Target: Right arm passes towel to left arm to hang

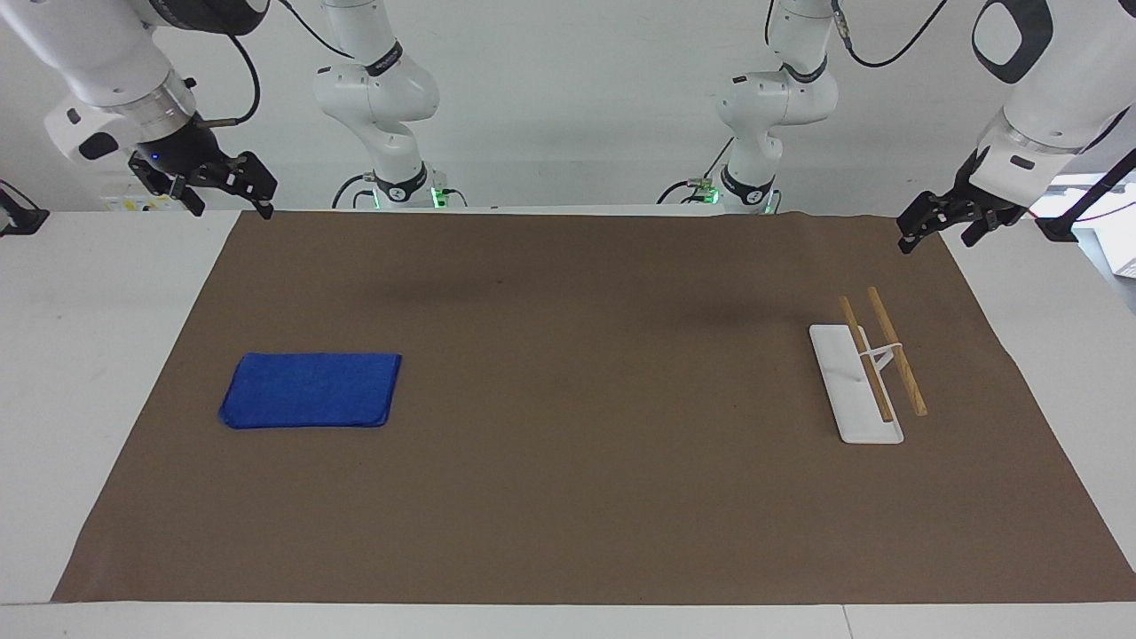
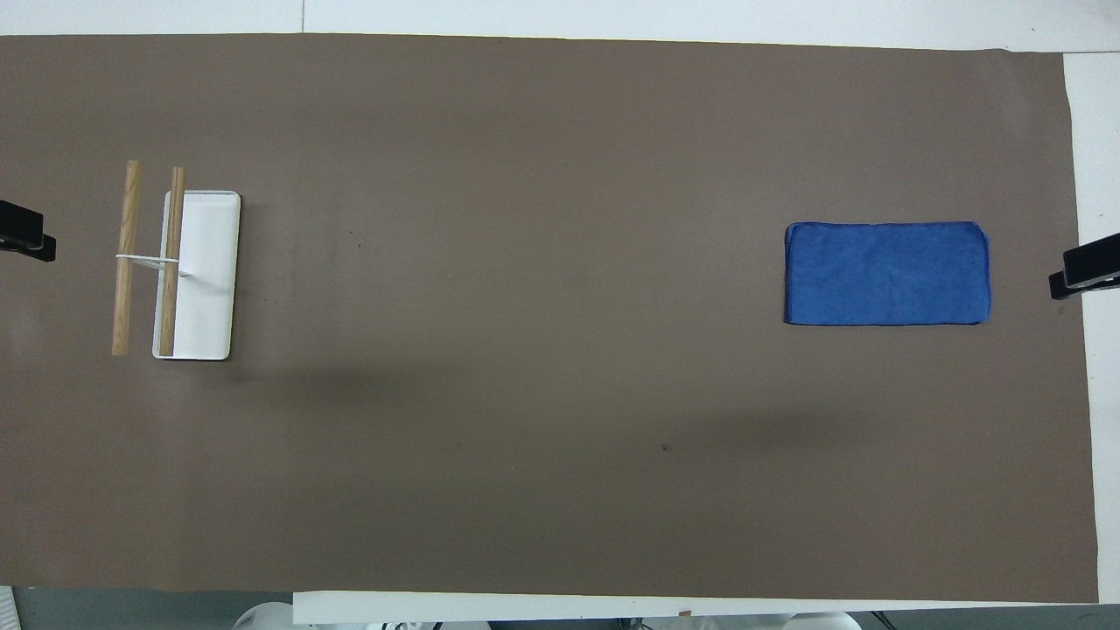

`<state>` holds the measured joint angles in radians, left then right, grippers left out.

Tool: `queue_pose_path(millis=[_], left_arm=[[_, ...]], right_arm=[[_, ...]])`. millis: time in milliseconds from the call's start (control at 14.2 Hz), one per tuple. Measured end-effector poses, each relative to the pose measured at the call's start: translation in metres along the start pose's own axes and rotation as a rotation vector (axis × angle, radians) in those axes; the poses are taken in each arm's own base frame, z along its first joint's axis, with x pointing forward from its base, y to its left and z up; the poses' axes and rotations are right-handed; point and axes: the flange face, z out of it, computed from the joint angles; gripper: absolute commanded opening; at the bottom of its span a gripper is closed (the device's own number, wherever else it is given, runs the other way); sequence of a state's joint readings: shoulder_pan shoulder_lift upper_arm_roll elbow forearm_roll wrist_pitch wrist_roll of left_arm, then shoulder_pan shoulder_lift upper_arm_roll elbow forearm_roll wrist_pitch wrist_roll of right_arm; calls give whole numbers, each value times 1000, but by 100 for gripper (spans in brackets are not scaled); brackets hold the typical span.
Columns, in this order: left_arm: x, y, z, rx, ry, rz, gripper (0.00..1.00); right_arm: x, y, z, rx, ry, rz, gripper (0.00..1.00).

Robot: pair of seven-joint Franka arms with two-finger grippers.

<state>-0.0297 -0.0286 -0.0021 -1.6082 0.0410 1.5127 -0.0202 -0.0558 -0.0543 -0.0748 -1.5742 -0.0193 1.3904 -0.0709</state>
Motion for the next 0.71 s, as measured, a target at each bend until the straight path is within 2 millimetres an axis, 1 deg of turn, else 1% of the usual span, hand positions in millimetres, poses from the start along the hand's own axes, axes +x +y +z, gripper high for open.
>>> queue_pose_path(millis=[494,705], left_arm=[[0,0,0,0,0,0,100],[0,0,0,0,0,0,100]], right_arm=[[0,2,0,0,4,-2,100],[1,-2,-2,-1,19,-10,100]])
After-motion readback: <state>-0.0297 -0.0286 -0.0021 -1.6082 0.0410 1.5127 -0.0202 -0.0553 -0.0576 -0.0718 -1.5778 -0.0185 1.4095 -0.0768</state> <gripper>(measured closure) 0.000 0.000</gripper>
